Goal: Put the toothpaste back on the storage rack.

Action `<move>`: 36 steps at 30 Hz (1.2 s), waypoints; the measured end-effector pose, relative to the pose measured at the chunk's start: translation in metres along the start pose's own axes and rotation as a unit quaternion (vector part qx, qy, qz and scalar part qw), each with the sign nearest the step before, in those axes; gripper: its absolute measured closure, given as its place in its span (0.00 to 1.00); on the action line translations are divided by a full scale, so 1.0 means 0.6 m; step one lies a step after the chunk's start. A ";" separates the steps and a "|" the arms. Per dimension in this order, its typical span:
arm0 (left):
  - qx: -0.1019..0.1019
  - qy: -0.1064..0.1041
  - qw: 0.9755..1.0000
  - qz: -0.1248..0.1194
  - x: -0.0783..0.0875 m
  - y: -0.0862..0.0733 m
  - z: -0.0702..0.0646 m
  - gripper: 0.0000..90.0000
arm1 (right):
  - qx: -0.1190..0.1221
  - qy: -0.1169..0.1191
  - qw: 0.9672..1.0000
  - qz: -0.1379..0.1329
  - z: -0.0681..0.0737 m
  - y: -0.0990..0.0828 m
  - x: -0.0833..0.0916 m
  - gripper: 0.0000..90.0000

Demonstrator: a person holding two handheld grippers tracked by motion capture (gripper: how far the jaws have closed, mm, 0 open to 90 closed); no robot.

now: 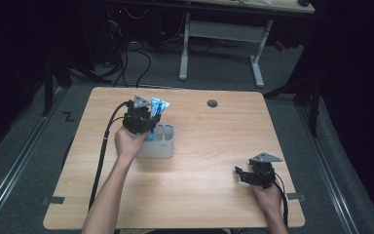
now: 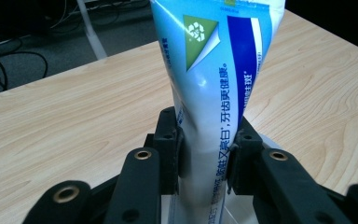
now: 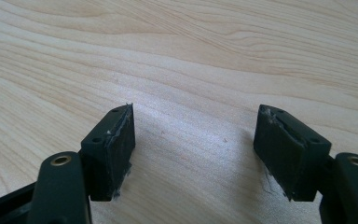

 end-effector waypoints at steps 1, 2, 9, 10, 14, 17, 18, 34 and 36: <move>0.001 0.000 1.000 -0.001 0.000 -0.001 0.000 0.78 | 0.000 0.000 1.000 0.000 0.000 0.000 0.000 0.33; 0.001 0.000 1.000 -0.001 -0.001 -0.002 0.000 0.78 | 0.000 0.000 1.000 0.000 0.000 0.000 0.000 0.33; -0.013 0.008 1.000 0.002 -0.003 -0.010 -0.008 0.78 | 0.000 0.000 1.000 0.000 0.000 0.000 0.000 0.33; -0.015 0.010 1.000 0.003 -0.004 -0.010 -0.010 0.78 | 0.000 0.000 1.000 0.000 0.000 0.000 0.000 0.33; -0.022 0.011 1.000 0.008 -0.006 -0.012 -0.014 0.78 | 0.000 0.000 1.000 0.000 0.000 0.000 0.000 0.33; -0.021 0.010 1.000 0.008 -0.008 -0.014 -0.015 0.78 | 0.000 0.000 1.000 0.000 0.000 0.000 0.000 0.33; -0.021 0.010 1.000 0.008 -0.008 -0.016 -0.014 0.78 | 0.000 0.000 1.000 0.000 0.000 0.000 0.000 0.33; -0.022 0.009 1.000 0.014 -0.012 -0.031 -0.016 0.77 | 0.000 0.000 1.000 0.000 0.000 0.000 0.000 0.33; -0.021 0.007 1.000 0.015 -0.013 -0.033 -0.016 0.77 | 0.000 0.000 1.000 0.000 0.000 0.000 0.000 0.33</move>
Point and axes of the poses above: each handheld gripper's, and its own axes: x roughly backward along the jaws, y roughly out of its top, z roughly to its left, the point moved 6 cm from there along -x, roughly forward along the jaws, and after that the axes turned 14 degrees about z, right-handed, at the moved point
